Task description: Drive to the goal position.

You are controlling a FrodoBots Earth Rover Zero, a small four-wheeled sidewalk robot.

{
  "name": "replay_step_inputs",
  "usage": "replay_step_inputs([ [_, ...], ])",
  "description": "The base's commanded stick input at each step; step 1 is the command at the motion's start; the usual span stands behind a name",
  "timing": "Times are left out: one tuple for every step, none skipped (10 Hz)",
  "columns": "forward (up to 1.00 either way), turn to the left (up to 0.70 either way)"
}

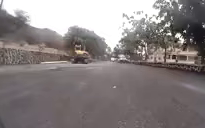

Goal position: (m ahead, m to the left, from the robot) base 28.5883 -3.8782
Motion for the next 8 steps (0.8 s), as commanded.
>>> replay_step_inputs([
  [0.7,0.0],
  [0.7,0.0],
  [0.7,0.0],
  [0.7,0.0],
  [0.7,0.0],
  [0.7,0.0],
  [0.7,0.0],
  [0.7,0.0],
])
